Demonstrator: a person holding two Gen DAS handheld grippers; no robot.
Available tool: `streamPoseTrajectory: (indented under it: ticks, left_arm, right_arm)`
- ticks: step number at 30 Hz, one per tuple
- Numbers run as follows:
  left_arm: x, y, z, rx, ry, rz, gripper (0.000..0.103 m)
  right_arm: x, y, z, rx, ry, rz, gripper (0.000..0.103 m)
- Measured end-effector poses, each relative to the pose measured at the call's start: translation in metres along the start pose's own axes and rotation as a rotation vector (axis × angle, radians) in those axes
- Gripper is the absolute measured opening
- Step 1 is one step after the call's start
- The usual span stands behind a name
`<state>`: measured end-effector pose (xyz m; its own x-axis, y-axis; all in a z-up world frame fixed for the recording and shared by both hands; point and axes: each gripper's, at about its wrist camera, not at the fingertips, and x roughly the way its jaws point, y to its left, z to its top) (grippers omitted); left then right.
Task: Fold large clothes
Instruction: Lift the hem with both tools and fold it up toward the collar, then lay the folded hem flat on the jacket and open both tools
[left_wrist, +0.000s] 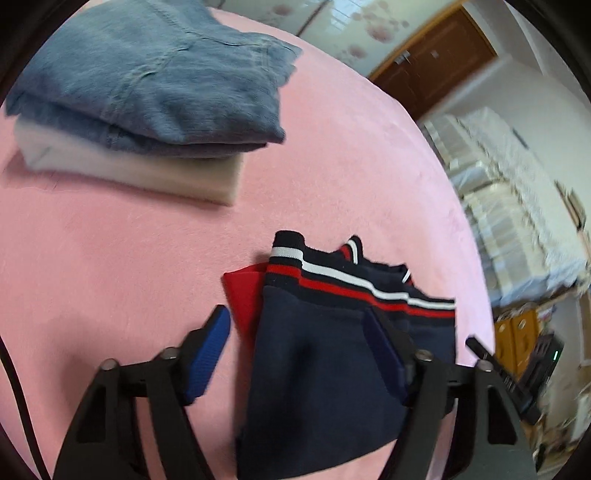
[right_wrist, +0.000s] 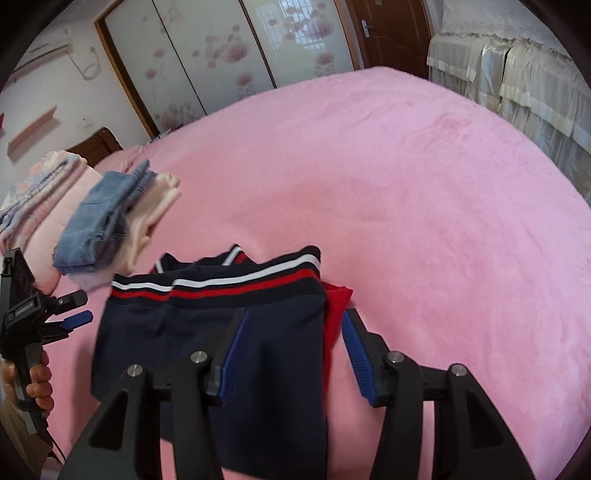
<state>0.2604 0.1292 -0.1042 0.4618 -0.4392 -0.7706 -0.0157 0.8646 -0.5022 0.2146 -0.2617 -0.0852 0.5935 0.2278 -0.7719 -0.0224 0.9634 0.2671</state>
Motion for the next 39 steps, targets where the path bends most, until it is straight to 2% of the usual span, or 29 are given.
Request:
streamPoseTrajectory:
  ticks: [2,5,9,10,11,12,13,15,17,19,20,23,25,26,27,28,29,31,32,34,36,39]
  left_arm:
    - [0.007,-0.006,0.000,0.062,0.010,0.021,0.051]
    - [0.018,-0.014,0.002,0.137,0.029,0.060,0.048]
    - [0.034,-0.019,0.005,0.176,0.044,0.107,0.044]
    - [0.038,-0.019,0.007,0.177,0.046,0.125,0.034]
    - [0.041,-0.018,0.007,0.176,0.048,0.134,0.018]
    - [0.043,-0.017,0.008,0.172,0.048,0.140,0.011]
    - [0.043,-0.015,0.008,0.165,0.048,0.142,0.010]
    - [0.039,-0.017,0.008,0.162,0.023,0.161,0.009]
    - [0.027,-0.022,0.007,0.167,-0.037,0.171,0.008]
    - [0.016,-0.022,0.007,0.162,-0.104,0.169,0.008]
    - [0.017,-0.021,0.006,0.158,-0.117,0.183,0.008]
    - [0.043,-0.008,0.004,0.121,-0.041,0.232,0.009]
    - [0.047,-0.001,0.001,0.096,-0.038,0.224,0.010]
    - [0.045,0.000,0.002,0.084,-0.038,0.219,0.015]
    - [0.040,0.001,0.004,0.067,-0.031,0.206,0.017]
    - [0.035,0.002,0.005,0.060,-0.027,0.212,0.024]
    - [0.029,0.000,0.006,0.060,-0.032,0.225,0.028]
    - [0.013,-0.007,0.003,0.085,-0.071,0.232,0.035]
    - [0.003,-0.015,-0.001,0.111,-0.102,0.225,0.046]
    - [-0.013,-0.033,-0.011,0.172,-0.152,0.220,0.059]
    - [-0.018,-0.056,-0.026,0.238,-0.154,0.193,0.060]
    - [-0.005,-0.078,-0.044,0.272,-0.075,0.155,0.060]
  right_arm:
    - [0.008,0.001,0.003,-0.001,0.008,-0.001,0.051]
    - [0.021,0.003,0.010,-0.007,0.014,0.011,0.051]
    - [0.035,0.006,0.017,-0.005,0.032,0.013,0.051]
    - [0.037,0.007,0.017,-0.007,0.034,0.005,0.051]
    - [0.041,0.008,0.017,-0.011,0.039,-0.006,0.049]
    - [0.043,0.008,0.017,-0.015,0.048,-0.022,0.037]
    - [0.047,0.008,0.016,-0.025,0.064,-0.039,0.016]
    - [0.047,0.008,0.016,-0.038,0.059,-0.032,0.011]
    - [0.034,0.010,0.018,-0.051,-0.002,-0.034,0.010]
    - [0.020,0.010,0.020,-0.044,-0.081,-0.037,0.010]
    - [0.023,0.008,0.019,-0.030,-0.085,-0.051,0.010]
    - [0.060,0.004,0.007,-0.029,0.040,-0.128,0.010]
    - [0.063,0.004,0.002,-0.032,0.050,-0.143,0.013]
    - [0.058,0.005,0.003,-0.029,0.041,-0.143,0.014]
    - [0.051,0.006,0.005,-0.023,0.031,-0.139,0.020]
    - [0.040,0.008,0.007,-0.022,0.011,-0.138,0.027]
    - [0.027,0.012,0.008,-0.036,-0.022,-0.134,0.027]
    - [0.007,0.022,0.008,-0.078,-0.073,-0.118,0.028]
    - [0.000,0.029,0.008,-0.095,-0.088,-0.101,0.027]
    - [-0.011,0.046,0.005,-0.121,-0.103,-0.054,0.027]
    - [-0.014,0.066,-0.003,-0.139,-0.097,-0.001,0.027]
    - [-0.002,0.093,-0.019,-0.167,-0.050,0.071,0.027]
